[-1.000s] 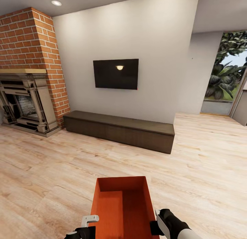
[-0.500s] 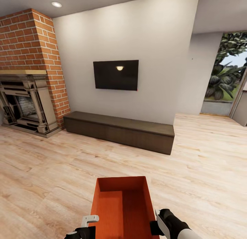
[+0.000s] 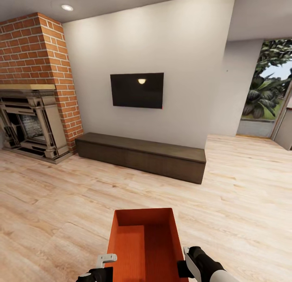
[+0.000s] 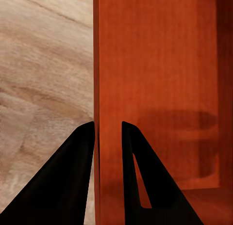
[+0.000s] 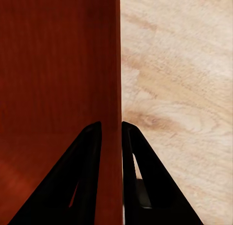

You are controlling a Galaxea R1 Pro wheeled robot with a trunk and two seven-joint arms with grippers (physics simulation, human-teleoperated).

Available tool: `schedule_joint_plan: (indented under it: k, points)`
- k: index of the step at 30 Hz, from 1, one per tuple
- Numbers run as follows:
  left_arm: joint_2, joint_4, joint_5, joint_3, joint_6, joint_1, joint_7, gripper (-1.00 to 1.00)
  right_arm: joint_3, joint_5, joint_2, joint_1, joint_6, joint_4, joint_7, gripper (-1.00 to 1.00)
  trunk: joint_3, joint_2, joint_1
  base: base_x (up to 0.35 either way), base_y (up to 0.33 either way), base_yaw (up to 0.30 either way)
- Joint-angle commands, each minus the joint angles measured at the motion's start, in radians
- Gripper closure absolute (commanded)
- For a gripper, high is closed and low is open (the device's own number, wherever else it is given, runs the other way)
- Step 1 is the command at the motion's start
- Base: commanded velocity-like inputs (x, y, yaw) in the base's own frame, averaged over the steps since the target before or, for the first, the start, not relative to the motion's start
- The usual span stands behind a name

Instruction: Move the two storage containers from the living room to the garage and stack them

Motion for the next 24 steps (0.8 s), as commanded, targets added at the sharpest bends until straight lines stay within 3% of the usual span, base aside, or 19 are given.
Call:
schedule_joint_plan:
  k: [1,4,24]
  points:
    - [0.002,0.0,0.021,-0.021,0.006,-0.001,0.004,1.0,0.029,-0.011,-0.006,-0.001,0.004,-0.003,-0.004,1.0,0.002,0.007,-0.004,0.0,0.0,0.0]
    - [0.002,0.0,0.021,-0.021,0.006,-0.001,0.004,1.0,0.029,-0.011,-0.007,-0.001,0.004,-0.003,-0.004,1.0,0.002,0.007,-0.004,0.0,0.0,0.0]
    - [0.002,0.0,0.021,-0.021,0.006,-0.001,0.004,1.0,0.03,-0.011,-0.006,-0.001,0.004,-0.003,-0.004,1.0,0.065,0.147,-0.081,0.0,0.0,0.0]
